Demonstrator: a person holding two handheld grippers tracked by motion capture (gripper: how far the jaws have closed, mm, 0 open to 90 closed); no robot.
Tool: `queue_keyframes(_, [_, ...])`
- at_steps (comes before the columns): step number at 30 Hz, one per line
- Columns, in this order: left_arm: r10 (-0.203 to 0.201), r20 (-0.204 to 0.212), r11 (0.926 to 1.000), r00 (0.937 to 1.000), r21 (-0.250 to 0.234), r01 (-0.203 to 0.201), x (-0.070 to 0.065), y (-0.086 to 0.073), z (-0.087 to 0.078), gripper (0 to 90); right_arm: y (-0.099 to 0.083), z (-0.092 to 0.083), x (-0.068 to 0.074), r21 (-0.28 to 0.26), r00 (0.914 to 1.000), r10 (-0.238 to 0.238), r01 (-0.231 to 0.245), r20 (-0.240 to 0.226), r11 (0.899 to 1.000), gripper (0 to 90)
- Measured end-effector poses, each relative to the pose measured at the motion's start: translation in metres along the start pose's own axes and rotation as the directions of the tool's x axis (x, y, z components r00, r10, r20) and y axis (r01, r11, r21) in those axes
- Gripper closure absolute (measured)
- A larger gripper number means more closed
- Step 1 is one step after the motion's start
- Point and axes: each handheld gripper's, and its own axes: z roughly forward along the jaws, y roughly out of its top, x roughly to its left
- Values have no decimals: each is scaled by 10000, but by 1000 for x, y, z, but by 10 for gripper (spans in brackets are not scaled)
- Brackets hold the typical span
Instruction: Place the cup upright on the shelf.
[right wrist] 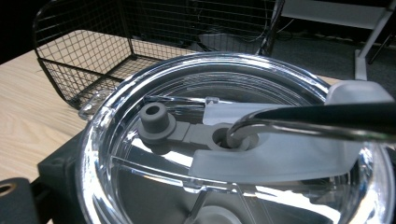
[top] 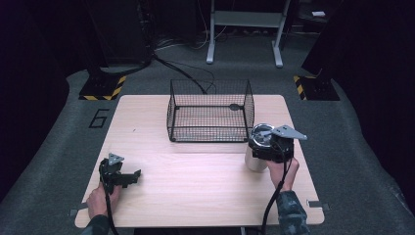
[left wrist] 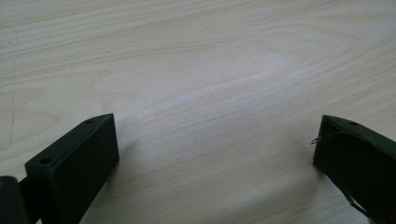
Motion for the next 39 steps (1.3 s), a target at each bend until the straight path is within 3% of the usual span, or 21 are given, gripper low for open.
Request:
queue_keyframes(20, [-3, 1, 10000, 10000, 1, 3, 0, 0, 0, 1, 29, 4, 15, 7, 9973, -301, 302, -663, 9995, 34])
queue_keyframes(25, [122, -6, 9999, 9999, 35, -122, 1, 0, 0, 0, 44, 8, 22, 126, 9938, -564, 579, -954, 9982, 34])
queue_keyframes(39, [117, 4, 9999, 9999, 39, -117, 1, 0, 0, 0, 76, 14, 29, -63, 9860, -552, 549, -1574, 9985, 34])
